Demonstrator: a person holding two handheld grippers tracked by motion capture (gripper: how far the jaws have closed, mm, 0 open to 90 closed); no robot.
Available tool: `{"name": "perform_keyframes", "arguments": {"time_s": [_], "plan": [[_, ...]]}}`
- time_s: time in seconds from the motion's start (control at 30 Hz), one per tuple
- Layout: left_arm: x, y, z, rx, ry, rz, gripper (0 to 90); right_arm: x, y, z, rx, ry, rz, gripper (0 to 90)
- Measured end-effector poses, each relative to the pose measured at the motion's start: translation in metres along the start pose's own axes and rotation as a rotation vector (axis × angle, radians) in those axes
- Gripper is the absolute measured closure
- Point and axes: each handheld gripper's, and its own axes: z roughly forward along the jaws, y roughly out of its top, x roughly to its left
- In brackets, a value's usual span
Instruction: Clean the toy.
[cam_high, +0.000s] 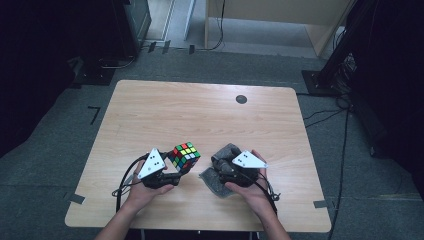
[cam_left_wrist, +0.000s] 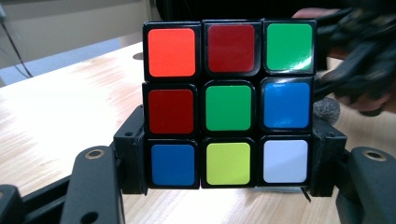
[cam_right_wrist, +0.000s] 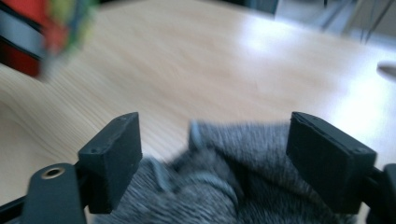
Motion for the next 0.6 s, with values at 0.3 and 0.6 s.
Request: {"name": "perform_keyframes", "arguments": {"time_s": [0.3, 0.6], "plan": [[0.000, -0.001, 0.000, 0.006, -0.016, -0.007, 34.1, -0.007, -0.019, 0.017, 0.218, -0.011, -0.020, 27.9], [0.002, 0.000, -0.003, -0.010, -0.016, -0.021, 34.1, -0.002, -0.026, 0.020, 0.251, -0.040, -0.032, 32.0]]}}
